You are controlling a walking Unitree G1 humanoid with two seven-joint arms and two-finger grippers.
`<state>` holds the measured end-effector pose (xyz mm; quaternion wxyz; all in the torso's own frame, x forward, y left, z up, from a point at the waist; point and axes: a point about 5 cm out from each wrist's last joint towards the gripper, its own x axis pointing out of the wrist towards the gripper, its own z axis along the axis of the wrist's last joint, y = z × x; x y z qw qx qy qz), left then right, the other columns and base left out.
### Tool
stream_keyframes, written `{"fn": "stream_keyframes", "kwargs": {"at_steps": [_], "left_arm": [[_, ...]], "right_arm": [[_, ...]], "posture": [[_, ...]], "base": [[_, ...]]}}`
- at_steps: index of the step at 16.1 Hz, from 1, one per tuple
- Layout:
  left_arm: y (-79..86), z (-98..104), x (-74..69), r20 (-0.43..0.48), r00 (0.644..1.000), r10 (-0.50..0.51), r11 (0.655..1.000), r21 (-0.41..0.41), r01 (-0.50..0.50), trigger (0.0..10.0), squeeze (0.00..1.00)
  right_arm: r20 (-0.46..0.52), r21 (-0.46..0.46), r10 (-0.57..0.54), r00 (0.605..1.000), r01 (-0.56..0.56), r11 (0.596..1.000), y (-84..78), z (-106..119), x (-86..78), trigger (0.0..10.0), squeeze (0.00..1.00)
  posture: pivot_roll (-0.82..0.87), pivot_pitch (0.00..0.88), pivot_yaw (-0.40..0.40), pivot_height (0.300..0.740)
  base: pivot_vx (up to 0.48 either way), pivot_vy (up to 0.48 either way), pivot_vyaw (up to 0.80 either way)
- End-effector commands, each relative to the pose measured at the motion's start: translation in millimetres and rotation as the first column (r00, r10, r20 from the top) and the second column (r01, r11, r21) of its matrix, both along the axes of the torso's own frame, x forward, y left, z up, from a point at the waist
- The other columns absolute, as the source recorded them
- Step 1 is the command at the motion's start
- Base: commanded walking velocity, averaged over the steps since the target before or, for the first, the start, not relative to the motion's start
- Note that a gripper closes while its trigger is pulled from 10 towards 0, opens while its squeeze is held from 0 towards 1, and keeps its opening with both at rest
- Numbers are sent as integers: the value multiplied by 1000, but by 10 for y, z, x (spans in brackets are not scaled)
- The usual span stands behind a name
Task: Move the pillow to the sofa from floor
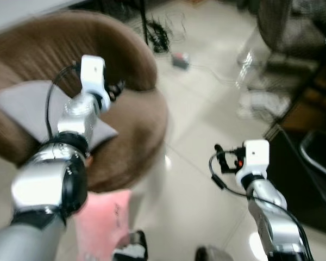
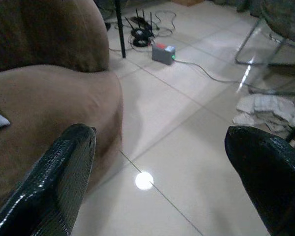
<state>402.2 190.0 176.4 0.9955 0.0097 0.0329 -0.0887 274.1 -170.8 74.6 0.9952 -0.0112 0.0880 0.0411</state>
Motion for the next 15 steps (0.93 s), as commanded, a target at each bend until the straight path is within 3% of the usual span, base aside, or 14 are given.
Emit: {"fn": "stream_keyframes", "kwargs": {"at_steps": [1,2,4,5,6,9,11,15], "left_arm": [[-51,-129,-56,-6,1000,-18,1000,-15,18,10000,0],[-152,-591,-348,-20,998,51,994,-97,-53,10000,0],[-349,-1038,-765,-88,995,38,995,-84,-46,10000,0],[-372,-1123,-887,-114,991,64,989,-128,-78,10000,0],[-350,-1141,-903,-130,987,94,982,-150,-113,10000,0],[-430,-957,-823,-64,996,68,990,-118,-76,10000,0],[-487,-836,-792,-16,999,42,997,-59,-43,10000,0],[-544,-767,-669,-37,999,17,1000,-22,-18,10000,0]], "right_arm": [[2,26,-6,1000,6,1000,-17,-9,38,10000,451],[4,33,11,1000,-11,999,21,-15,148,10000,451],[9,33,32,999,-32,999,65,-25,190,10000,451],[12,38,36,999,-36,999,68,-34,191,10000,451],[16,39,36,999,-36,999,74,-43,190,10000,451],[59,42,37,998,-40,998,103,-42,167,10000,435],[58,46,25,998,-28,999,105,-53,158,10000,439],[53,42,7,999,-9,999,82,-87,89,10000,439]], "posture": [[69,0,48,740],[104,0,37,740],[123,0,26,740],[129,0,21,740],[136,0,17,740],[121,0,22,740],[100,0,26,740],[62,0,43,740]], "base": [[0,0,0],[0,0,0],[0,0,0],[0,0,0],[0,0,0],[0,0,0],[0,0,0],[0,0,0]]}}
